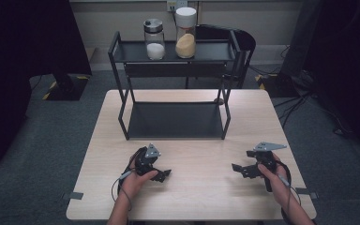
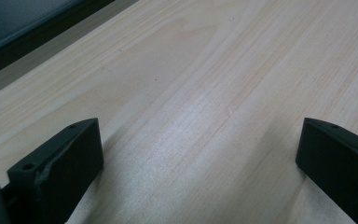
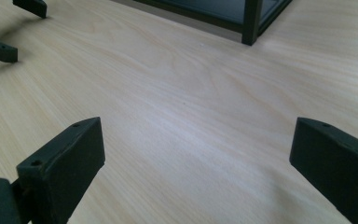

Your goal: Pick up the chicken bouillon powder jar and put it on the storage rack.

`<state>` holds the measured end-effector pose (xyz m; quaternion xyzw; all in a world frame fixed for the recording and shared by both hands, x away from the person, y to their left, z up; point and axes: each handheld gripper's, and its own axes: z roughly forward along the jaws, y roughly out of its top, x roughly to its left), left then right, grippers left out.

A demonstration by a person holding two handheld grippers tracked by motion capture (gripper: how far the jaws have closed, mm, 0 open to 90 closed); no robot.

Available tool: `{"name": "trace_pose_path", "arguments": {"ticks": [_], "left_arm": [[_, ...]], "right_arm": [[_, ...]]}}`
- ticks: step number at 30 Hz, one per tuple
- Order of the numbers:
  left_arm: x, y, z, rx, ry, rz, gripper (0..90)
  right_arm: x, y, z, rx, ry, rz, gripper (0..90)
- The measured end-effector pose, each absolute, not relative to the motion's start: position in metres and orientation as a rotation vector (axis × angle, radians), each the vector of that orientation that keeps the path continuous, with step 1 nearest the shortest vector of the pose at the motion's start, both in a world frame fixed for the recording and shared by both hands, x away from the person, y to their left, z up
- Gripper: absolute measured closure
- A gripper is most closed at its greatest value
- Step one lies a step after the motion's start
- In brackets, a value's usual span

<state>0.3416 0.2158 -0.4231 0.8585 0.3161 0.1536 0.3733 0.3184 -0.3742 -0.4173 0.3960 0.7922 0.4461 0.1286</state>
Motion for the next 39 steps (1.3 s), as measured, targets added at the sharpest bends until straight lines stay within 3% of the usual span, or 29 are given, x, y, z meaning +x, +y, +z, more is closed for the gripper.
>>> {"name": "trace_pose_path", "arguments": {"ticks": [23, 39], "left_arm": [[0.342, 0.216, -0.423, 2.199, 0.81, 0.394, 0.0], [0.342, 0.216, -0.423, 2.201, 0.808, 0.391, 0.0]], "right_arm": [[0.297, -0.403, -0.428, 1.17, 2.302, 1.201, 1.6], [0.286, -0.408, -0.424, 1.012, 2.38, 1.026, 0.0]]}}
